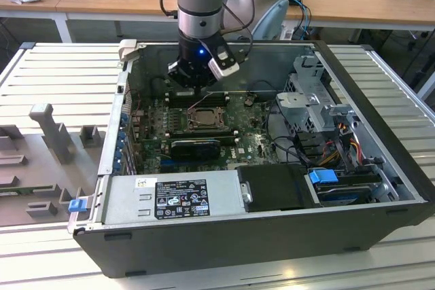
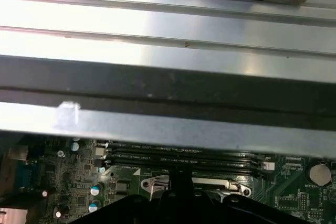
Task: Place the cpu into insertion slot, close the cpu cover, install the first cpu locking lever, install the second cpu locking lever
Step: 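Install the first cpu locking lever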
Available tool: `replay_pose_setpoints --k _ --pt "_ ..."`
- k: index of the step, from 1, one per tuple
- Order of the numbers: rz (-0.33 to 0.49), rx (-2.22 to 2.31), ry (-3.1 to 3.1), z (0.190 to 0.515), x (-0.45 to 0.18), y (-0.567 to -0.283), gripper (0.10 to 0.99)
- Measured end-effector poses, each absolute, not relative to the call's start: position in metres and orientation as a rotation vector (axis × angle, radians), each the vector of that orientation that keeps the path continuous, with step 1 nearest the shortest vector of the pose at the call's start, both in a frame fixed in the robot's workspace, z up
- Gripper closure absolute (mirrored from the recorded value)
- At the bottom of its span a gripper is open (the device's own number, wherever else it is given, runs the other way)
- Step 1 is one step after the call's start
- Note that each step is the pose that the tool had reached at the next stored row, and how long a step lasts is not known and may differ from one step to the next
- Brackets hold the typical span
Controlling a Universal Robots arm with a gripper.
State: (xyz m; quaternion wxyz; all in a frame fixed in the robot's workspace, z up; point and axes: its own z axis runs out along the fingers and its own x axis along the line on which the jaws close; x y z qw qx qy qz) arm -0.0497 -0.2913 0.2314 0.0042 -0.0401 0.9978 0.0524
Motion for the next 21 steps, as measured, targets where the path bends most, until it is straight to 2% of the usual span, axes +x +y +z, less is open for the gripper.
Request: replay_pose_setpoints --k 21 --pt "0.148 -0.103 3.128 0.208 -0.020 -0.286 0.980"
